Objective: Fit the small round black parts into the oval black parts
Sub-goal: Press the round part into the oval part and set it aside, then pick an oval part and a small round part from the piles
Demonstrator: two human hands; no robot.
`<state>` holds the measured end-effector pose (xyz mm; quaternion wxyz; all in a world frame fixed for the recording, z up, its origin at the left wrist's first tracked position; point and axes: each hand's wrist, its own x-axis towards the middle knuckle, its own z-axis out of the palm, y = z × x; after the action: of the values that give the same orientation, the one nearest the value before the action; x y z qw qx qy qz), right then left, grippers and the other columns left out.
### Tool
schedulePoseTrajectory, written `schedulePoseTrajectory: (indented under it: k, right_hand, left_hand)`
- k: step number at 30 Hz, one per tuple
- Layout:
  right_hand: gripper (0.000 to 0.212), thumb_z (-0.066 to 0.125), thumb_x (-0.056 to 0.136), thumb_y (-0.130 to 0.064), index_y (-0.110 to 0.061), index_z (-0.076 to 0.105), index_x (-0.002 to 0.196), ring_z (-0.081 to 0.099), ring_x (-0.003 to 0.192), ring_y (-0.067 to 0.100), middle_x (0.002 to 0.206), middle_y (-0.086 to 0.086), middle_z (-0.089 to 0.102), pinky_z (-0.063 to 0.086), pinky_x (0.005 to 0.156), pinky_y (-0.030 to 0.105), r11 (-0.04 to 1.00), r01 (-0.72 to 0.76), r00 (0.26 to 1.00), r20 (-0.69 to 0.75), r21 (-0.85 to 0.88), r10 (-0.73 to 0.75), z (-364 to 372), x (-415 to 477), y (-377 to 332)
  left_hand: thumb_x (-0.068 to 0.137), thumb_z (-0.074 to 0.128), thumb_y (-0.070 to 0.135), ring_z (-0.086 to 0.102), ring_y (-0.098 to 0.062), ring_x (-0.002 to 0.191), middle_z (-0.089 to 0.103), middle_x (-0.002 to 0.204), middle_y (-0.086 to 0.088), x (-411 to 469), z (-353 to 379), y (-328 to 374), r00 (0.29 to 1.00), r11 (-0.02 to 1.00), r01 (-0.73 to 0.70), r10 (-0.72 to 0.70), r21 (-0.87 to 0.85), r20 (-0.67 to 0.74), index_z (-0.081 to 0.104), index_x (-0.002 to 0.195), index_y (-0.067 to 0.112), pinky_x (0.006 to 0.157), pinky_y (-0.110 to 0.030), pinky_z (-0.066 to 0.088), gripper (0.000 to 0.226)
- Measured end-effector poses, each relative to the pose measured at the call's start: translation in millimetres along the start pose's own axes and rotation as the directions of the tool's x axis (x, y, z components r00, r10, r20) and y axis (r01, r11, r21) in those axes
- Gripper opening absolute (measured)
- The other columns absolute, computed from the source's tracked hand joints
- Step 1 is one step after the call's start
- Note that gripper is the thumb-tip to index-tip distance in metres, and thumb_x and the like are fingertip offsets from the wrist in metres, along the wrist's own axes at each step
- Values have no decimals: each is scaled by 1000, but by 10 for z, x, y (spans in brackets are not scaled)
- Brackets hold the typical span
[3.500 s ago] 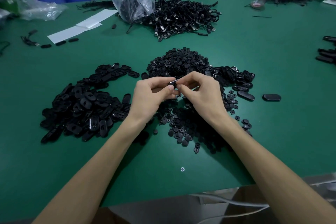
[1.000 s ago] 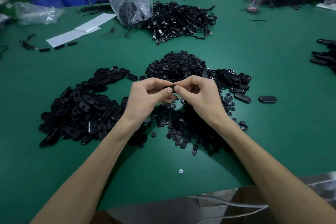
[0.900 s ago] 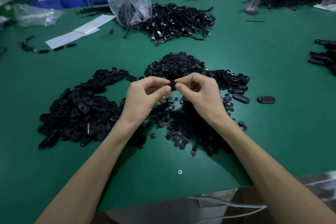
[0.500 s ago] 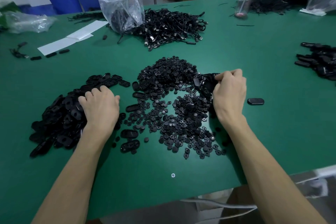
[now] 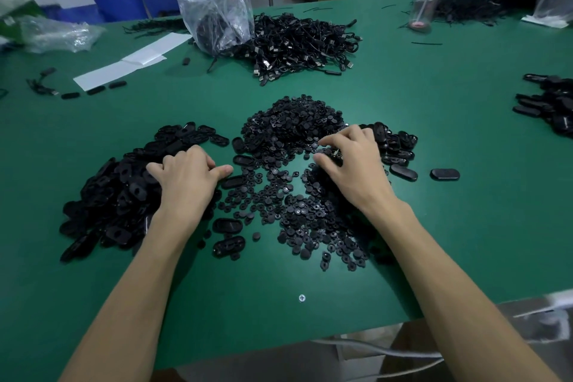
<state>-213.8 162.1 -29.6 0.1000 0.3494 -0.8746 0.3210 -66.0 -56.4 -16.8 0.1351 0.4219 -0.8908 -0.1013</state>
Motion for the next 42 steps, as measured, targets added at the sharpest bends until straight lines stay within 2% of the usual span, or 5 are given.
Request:
schedulePoseTrajectory:
  k: [10, 14, 21, 32, 42]
  right_hand:
    - [16, 74, 94, -31, -16, 76, 97, 42, 98, 17, 96, -6, 58, 43, 89, 35, 998, 31, 993, 110, 55, -36, 85, -7, -18]
    - [14, 73, 95, -30, -16, 74, 96, 43, 101, 17, 98, -4, 62, 42, 92, 35, 998, 27, 993, 112, 54, -33, 98, -5, -27]
    - [10, 63, 102, -27, -21, 63, 94, 50, 97, 16, 94, -9, 65, 43, 92, 38, 983, 2, 998, 65, 182, -14, 73, -31, -87]
    - [12, 69, 98, -12, -13, 78, 107, 69, 80, 7, 86, -1, 78, 50, 74, 18, 639, -134, 991, 107, 758, 81, -18, -22, -160]
    - [11, 67, 99, -10, -7, 75, 105, 68, 76, 13, 95, 10, 80, 46, 59, 21, 450, -216, 974, 220, 867, 45, -70, -49, -226]
  left_hand:
    - [96, 73, 35, 63, -18, 79, 63, 89, -1, -65, 4, 28, 973, 925, -203, 153, -322, -175, 64, 89, 18, 74, -32, 46, 20]
    - [103, 65, 28, 67, -14, 53, 64, 92, -5, -121, -10, 168, 980, 660, -198, 124, -724, -156, 57, 95, 16, 40, -23, 48, 17]
    - [101, 63, 33, 44, -7, 51, 58, 87, -1, -224, 88, 323, 943, 234, 191, 227, -953, 245, 66, 108, 9, 44, -17, 31, 25]
    - [113, 44, 22, 50, -10, 65, 57, 79, 4, -279, 126, 446, 882, 252, 230, 354, -940, 311, 61, 131, 11, 49, -18, 39, 27]
    - [114, 38, 23, 60, -18, 58, 78, 94, -12, -315, 68, 474, 876, 246, 208, 383, -947, 292, 53, 132, 1, 43, -19, 35, 32]
